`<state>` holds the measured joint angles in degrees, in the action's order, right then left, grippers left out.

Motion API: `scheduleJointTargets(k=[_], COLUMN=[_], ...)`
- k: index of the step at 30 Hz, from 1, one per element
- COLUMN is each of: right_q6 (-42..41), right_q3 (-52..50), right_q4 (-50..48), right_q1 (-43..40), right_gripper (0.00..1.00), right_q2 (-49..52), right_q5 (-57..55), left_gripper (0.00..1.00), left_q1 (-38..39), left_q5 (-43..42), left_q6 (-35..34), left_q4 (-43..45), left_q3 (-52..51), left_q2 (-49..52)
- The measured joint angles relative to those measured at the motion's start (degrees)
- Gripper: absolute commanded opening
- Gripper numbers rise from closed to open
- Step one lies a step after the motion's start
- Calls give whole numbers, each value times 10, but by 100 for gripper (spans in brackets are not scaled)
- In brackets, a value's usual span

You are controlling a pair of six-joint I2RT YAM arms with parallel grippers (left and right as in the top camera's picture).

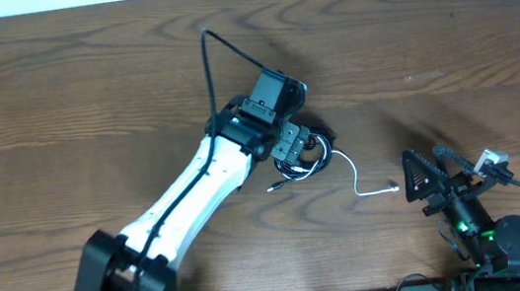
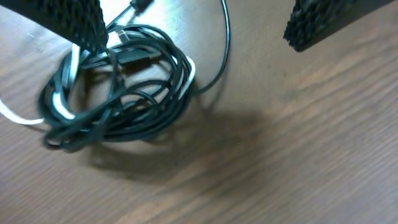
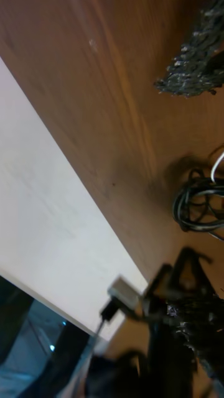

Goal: Untangle cables

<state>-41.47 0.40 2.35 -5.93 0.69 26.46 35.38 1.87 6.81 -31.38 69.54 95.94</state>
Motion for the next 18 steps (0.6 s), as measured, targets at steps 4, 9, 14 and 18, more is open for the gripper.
scheduleJointTargets(k=[4, 9, 14, 18], right_q6=[0, 0, 0, 0], right_q3=[0, 0, 0, 0], right_q4=[0, 0, 0, 0], right_q1=[0, 0, 0, 0], right_gripper=[99, 99, 99, 99], right_q2=[0, 0, 0, 0], right_q5=[19, 28, 32, 37], left_gripper=[91, 91, 68, 20], left_q1=[0, 0, 0, 0], left_q5=[20, 36, 44, 45], left_q6=[20, 27, 33, 37], left_q4=[40, 75, 120, 156], left_q3=[-5, -7, -7, -7], left_q2=[41, 80, 120, 154])
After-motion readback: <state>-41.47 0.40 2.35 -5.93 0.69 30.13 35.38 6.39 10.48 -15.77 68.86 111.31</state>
